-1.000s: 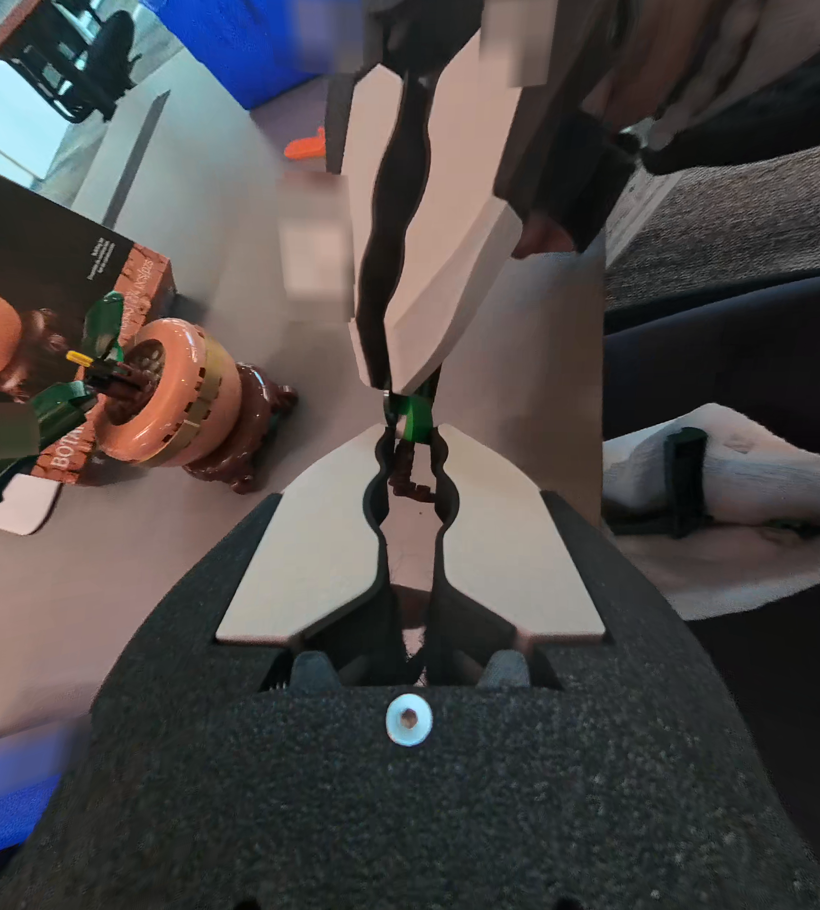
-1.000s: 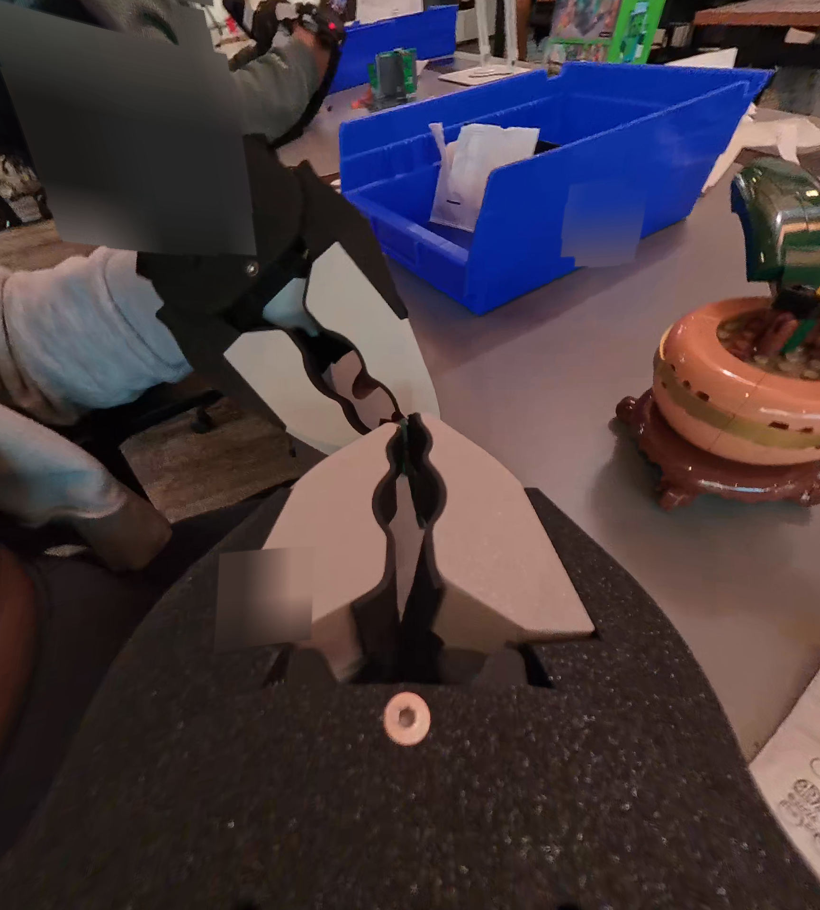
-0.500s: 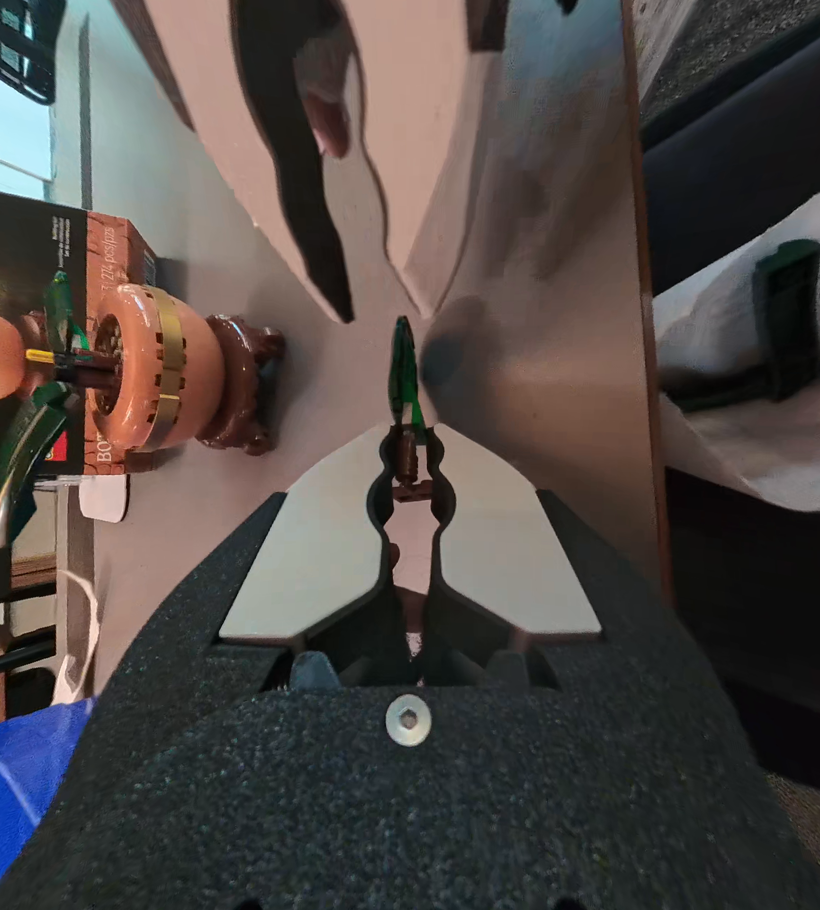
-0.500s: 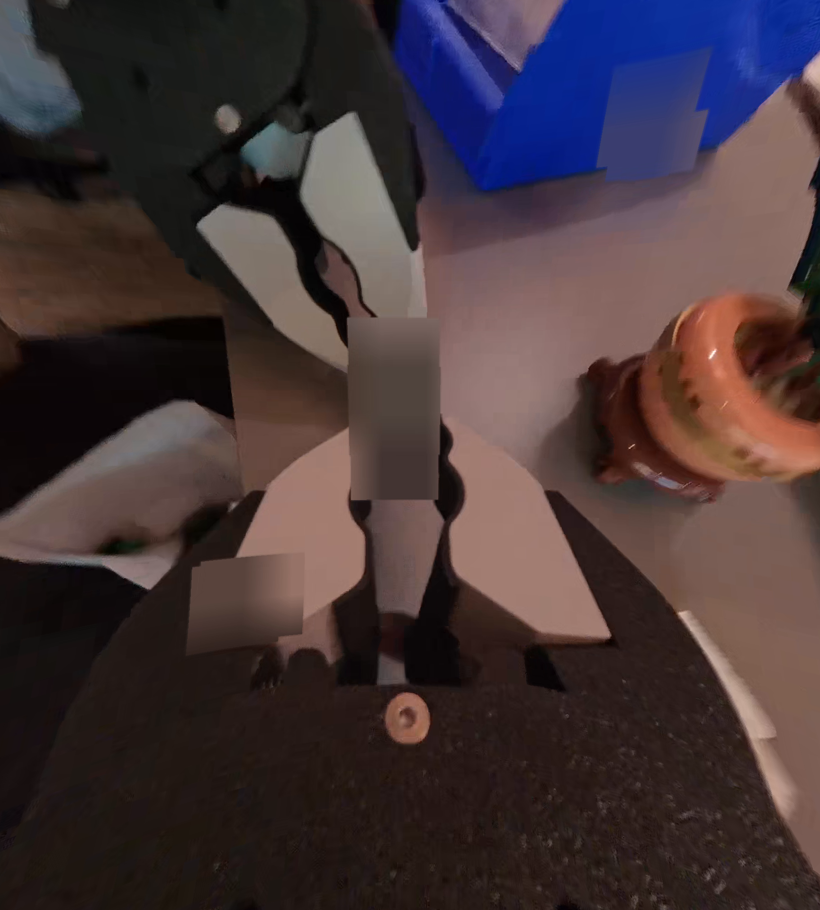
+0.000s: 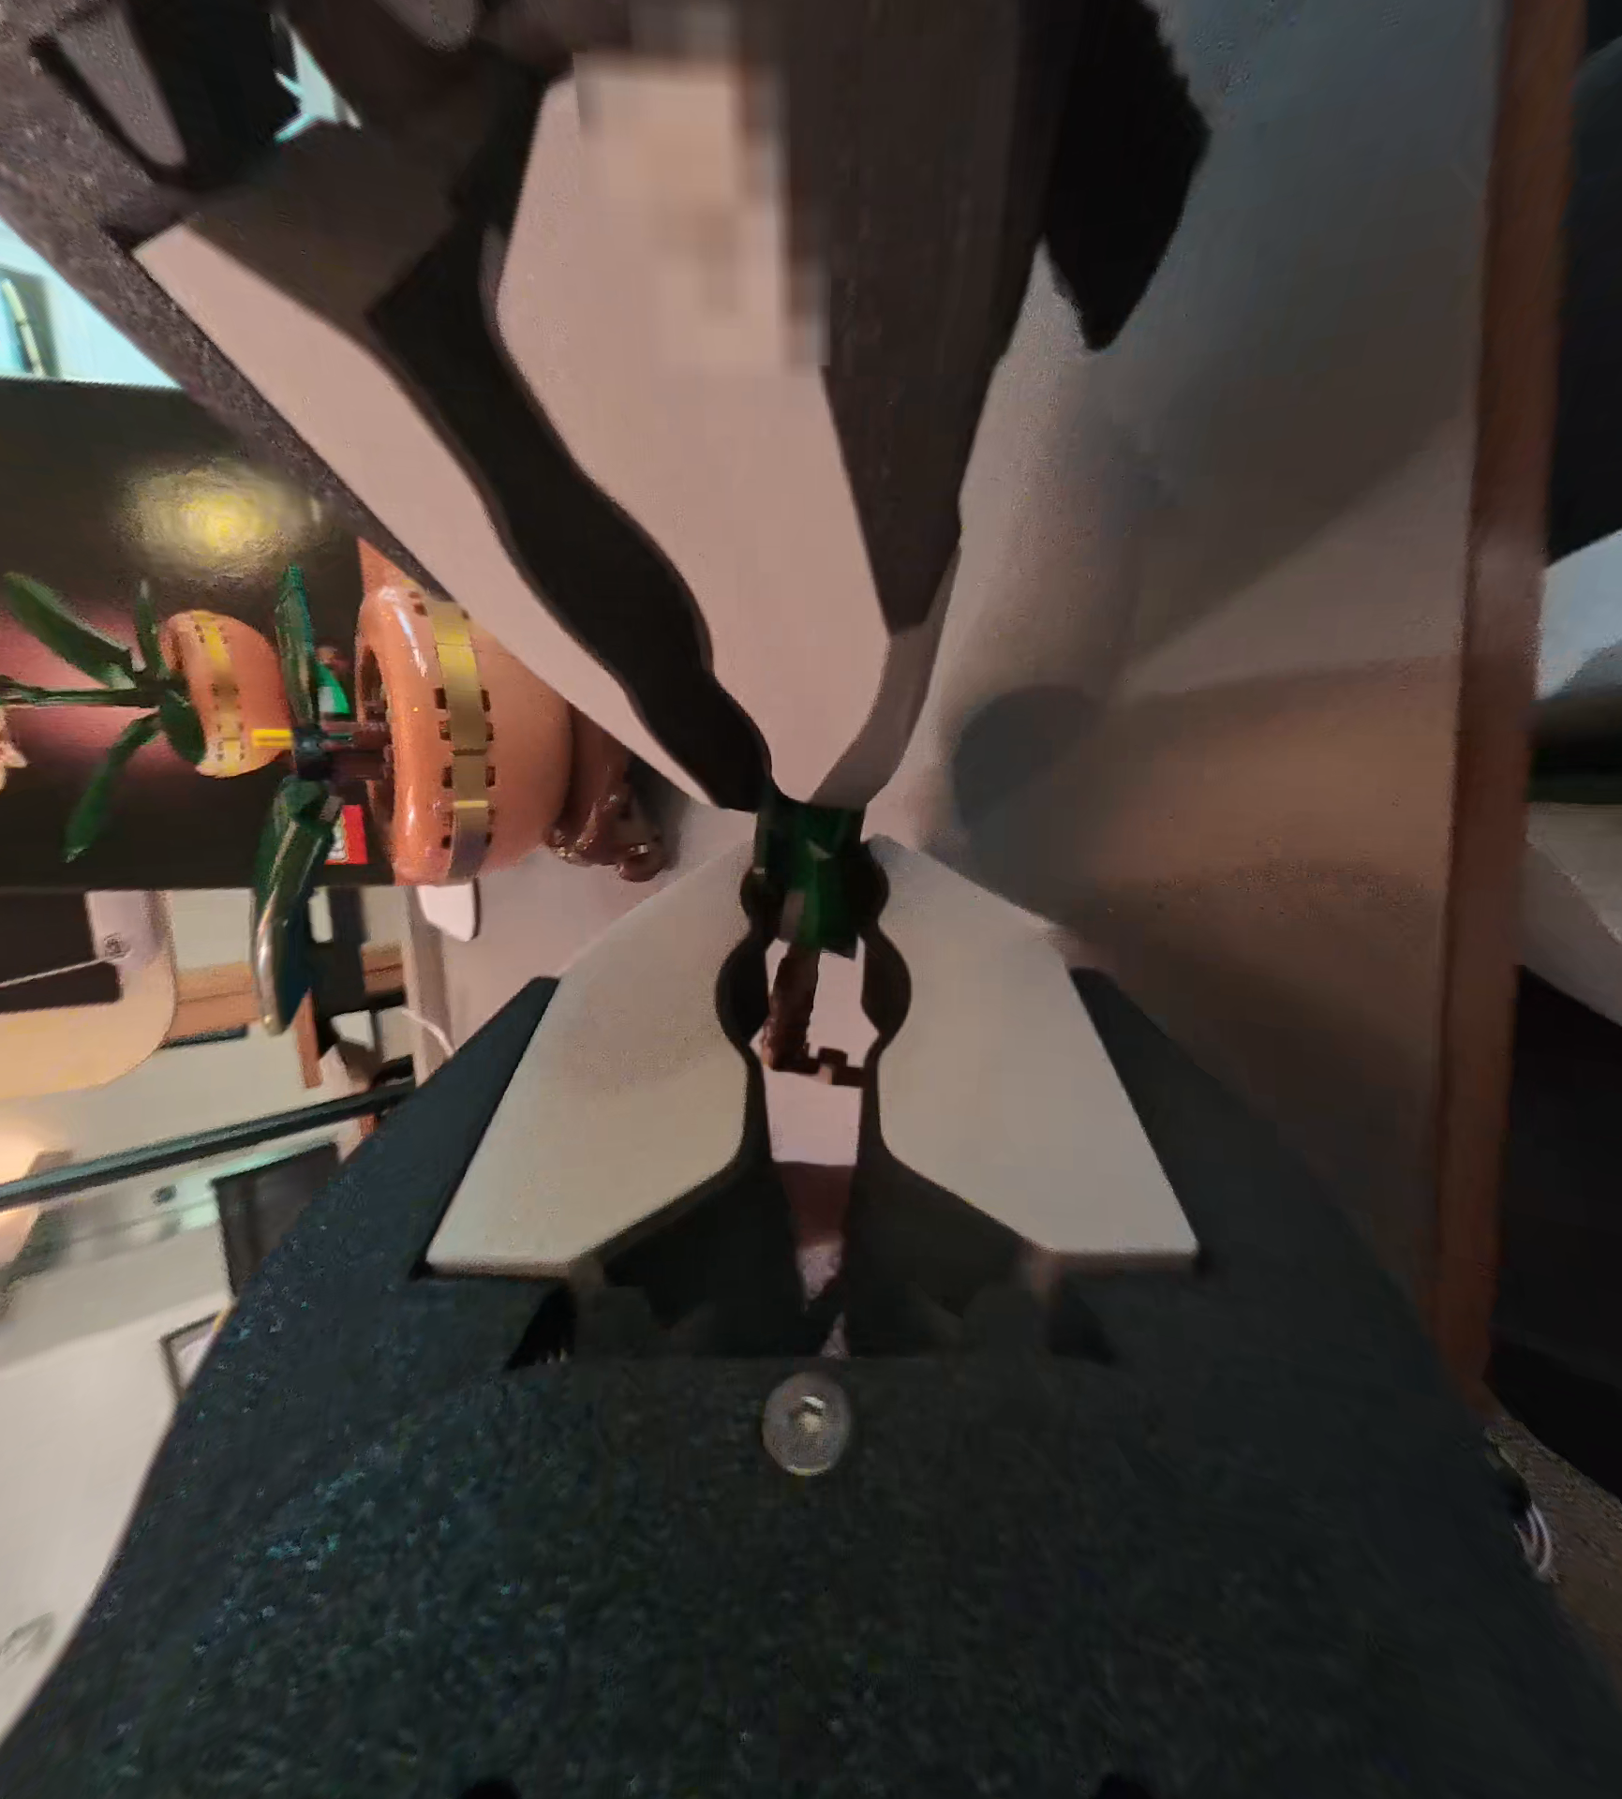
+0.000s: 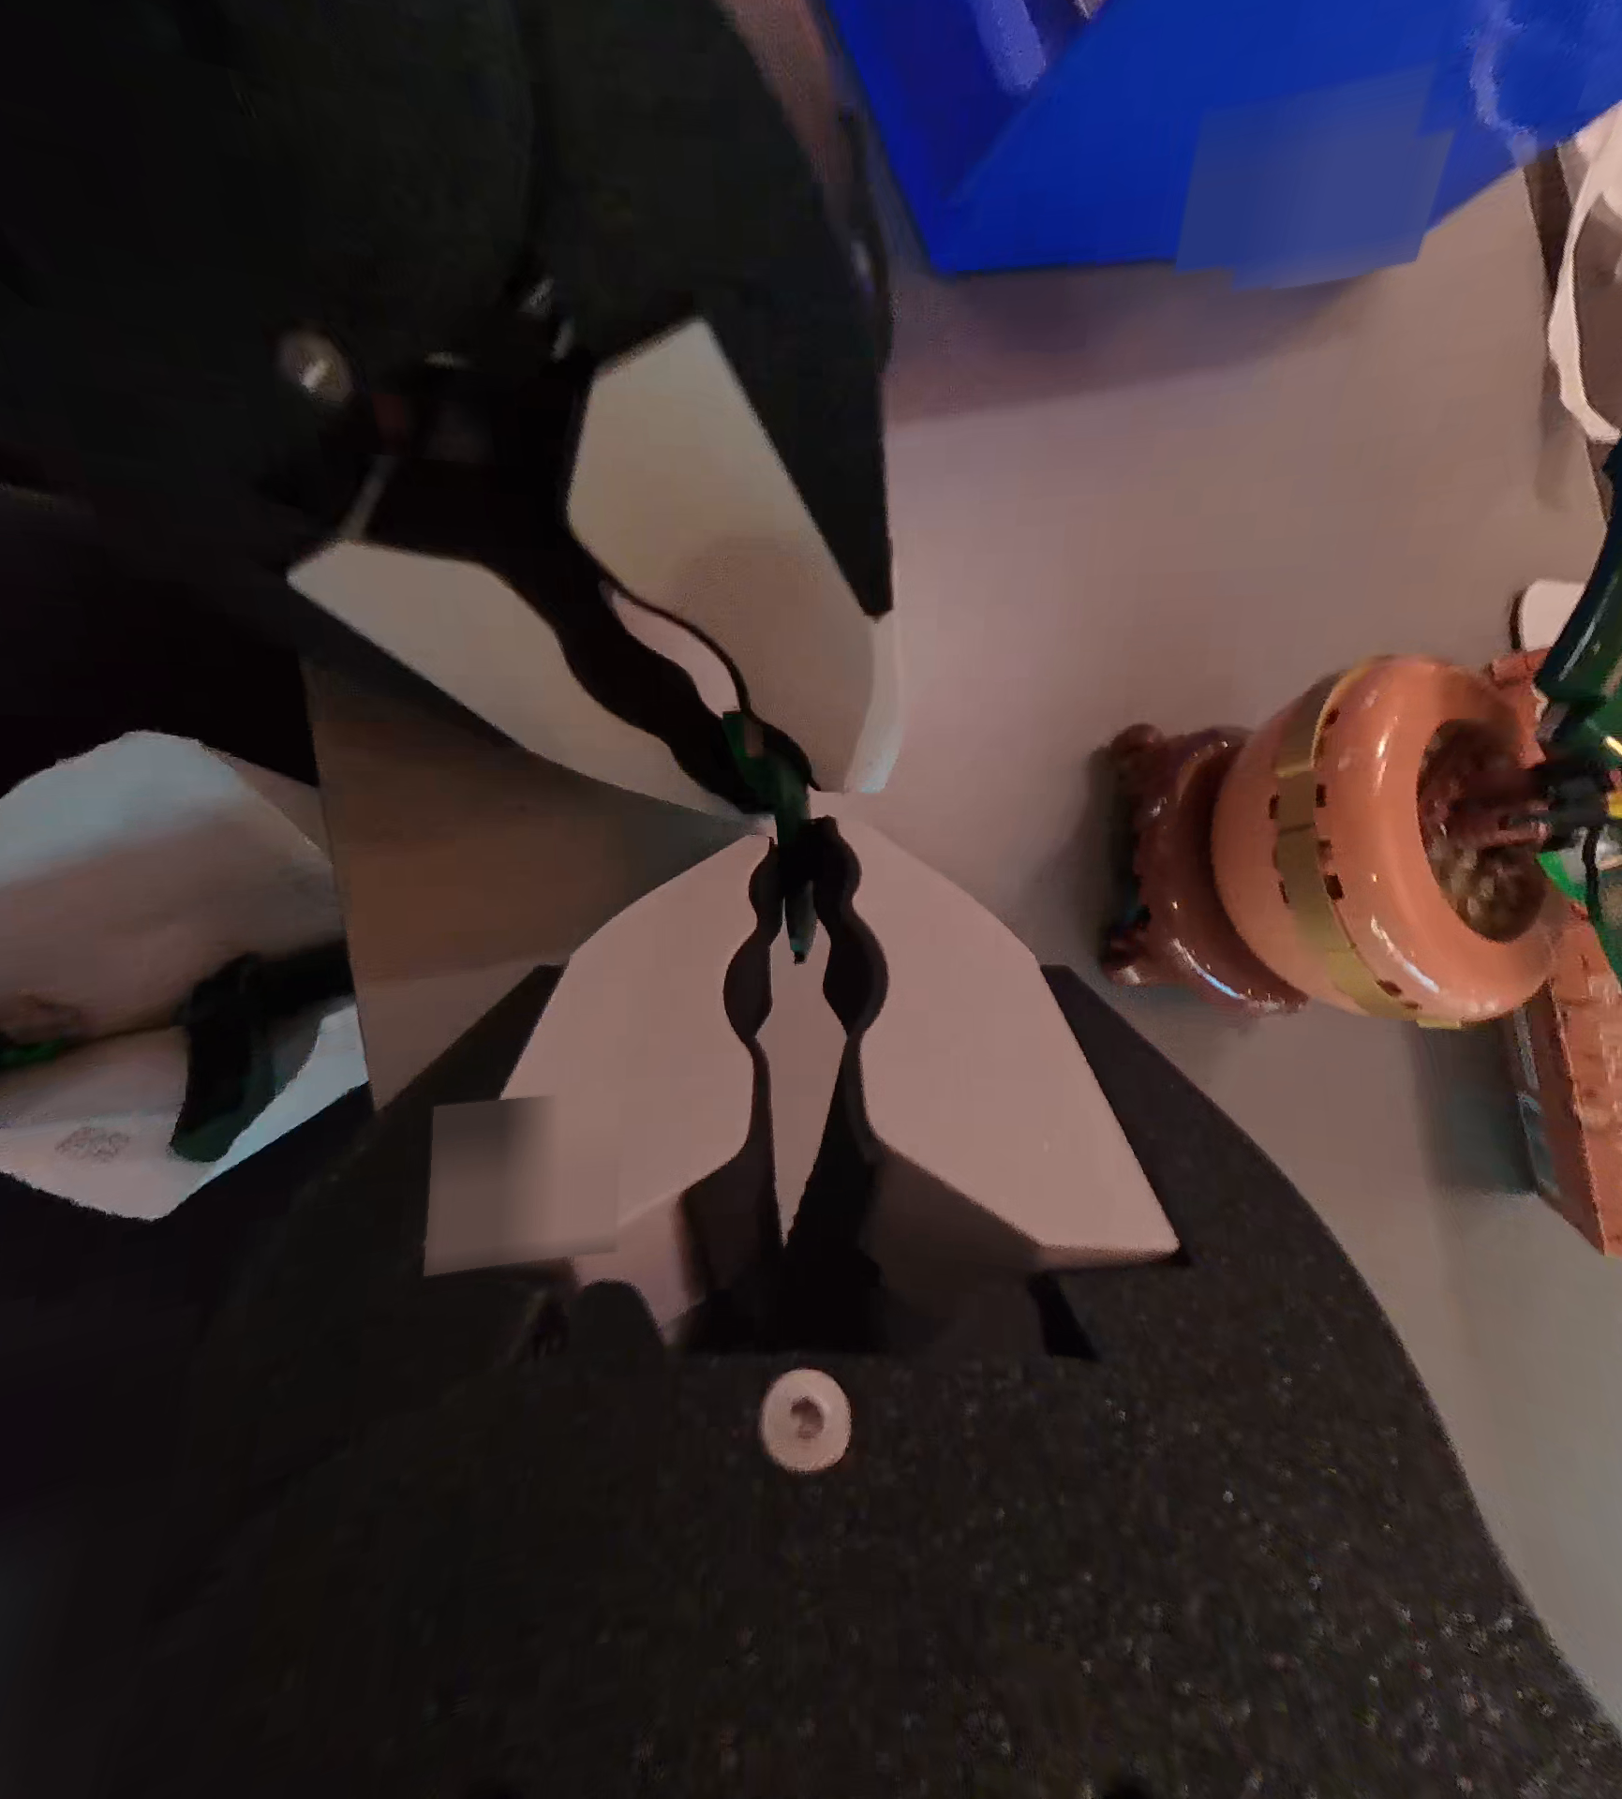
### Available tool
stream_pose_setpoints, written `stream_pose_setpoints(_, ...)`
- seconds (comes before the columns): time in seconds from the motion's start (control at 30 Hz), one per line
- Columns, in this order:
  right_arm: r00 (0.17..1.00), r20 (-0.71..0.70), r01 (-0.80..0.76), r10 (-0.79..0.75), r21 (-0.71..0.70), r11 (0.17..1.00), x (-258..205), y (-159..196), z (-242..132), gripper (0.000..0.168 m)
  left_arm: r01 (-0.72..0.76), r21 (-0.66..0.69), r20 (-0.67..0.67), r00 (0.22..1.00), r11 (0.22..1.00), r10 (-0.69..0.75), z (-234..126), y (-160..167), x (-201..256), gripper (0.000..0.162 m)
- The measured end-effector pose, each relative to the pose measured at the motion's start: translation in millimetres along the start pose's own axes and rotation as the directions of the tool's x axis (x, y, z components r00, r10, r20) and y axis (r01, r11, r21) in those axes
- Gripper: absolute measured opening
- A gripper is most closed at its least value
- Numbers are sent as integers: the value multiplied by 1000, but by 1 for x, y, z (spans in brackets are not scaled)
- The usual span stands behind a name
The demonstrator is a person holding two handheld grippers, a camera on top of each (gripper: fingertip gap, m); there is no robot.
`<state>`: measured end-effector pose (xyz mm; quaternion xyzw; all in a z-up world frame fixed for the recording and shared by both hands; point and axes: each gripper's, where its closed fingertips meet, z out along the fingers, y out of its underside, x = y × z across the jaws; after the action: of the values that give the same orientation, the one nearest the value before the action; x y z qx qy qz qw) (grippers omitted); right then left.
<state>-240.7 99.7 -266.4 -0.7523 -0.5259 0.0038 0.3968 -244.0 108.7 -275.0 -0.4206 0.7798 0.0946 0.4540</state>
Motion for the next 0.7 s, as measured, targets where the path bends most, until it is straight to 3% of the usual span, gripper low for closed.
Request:
stream_pose_setpoints(0.3, 957, 86, -274, 278, -55, 960, 2, 6, 3, 7, -32, -143, 79, 996, 989, 43, 6, 7, -5, 16)
stream_pose_setpoints(0.4, 861, 253, -435, 441, -80, 897, -1, 8, -1, 9, -121, -78, 114, 985, 990, 129, 5, 0, -5, 15)
stream_pose_setpoints(0.47, 808, 342, -475, 480, -104, 874, -7, 10, -4, 10, -77, 19, 63, 995, 997, 76, 4, -5, 1, 14)
stream_pose_setpoints(0.5, 815, 353, -452, 459, -107, 886, -9, 10, -5, 10, -46, 60, 28, 999, 997, 44, 4, -7, 4, 14)
stream_pose_setpoints(0.57, 911, 334, -230, 240, -71, 971, -12, 10, -8, 9, 37, 118, -76, 997, 992, -28, 2, -10, 9, 12)
stream_pose_setpoints(0.63, 961, 272, -37, 50, -50, 998, -10, 6, -11, 11, 24, 156, -86, 996, 987, -11, -1, -11, 5, 12)
stream_pose_setpoints(0.7, 953, 296, -44, 60, -57, 997, -10, 4, -16, 9, -18, 199, -62, 998, 980, 31, -5, -14, 3, 12)
